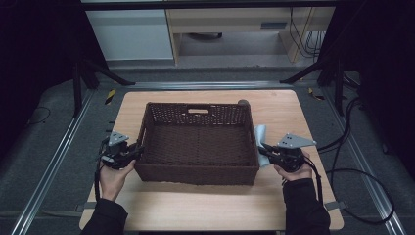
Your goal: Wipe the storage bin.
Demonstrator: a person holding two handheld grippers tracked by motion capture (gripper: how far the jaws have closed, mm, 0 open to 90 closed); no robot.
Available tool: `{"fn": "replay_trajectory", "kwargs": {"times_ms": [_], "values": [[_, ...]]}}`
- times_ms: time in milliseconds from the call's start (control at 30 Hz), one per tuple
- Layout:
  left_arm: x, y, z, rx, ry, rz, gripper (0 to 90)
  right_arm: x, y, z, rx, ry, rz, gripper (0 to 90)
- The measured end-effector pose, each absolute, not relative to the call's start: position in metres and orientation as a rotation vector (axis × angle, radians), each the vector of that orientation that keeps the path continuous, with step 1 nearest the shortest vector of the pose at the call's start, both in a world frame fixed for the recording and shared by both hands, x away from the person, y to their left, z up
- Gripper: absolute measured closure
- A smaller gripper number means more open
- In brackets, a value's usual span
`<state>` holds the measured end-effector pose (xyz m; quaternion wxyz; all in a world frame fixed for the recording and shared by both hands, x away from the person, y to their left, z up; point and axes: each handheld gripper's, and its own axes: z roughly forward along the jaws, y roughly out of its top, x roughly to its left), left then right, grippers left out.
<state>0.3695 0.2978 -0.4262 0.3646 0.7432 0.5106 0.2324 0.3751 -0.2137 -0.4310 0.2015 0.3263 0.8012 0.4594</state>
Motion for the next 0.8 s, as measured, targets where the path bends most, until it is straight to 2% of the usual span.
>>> {"fn": "replay_trajectory", "kwargs": {"times_ms": [267, 400, 500, 700, 800], "values": [[0.374, 0.296, -0.426, 1.911, 1.315, 0.598, 69.7, 0.371, -0.207, -0.475, 0.987, 2.391, 1.160, 82.1], [0.376, 0.297, -0.426, 1.908, 1.311, 0.600, 69.6, 0.375, -0.209, -0.486, 1.038, 2.427, 1.137, 82.1], [0.376, 0.297, -0.427, 1.908, 1.311, 0.599, 69.6, 0.374, -0.210, -0.483, 1.025, 2.422, 1.152, 82.1], [0.374, 0.295, -0.426, 1.908, 1.321, 0.599, 69.7, 0.363, -0.221, -0.437, 0.934, 2.233, 1.353, 82.1], [0.370, 0.293, -0.426, 1.907, 1.330, 0.615, 69.7, 0.359, -0.223, -0.432, 0.913, 2.223, 1.364, 82.1]]}}
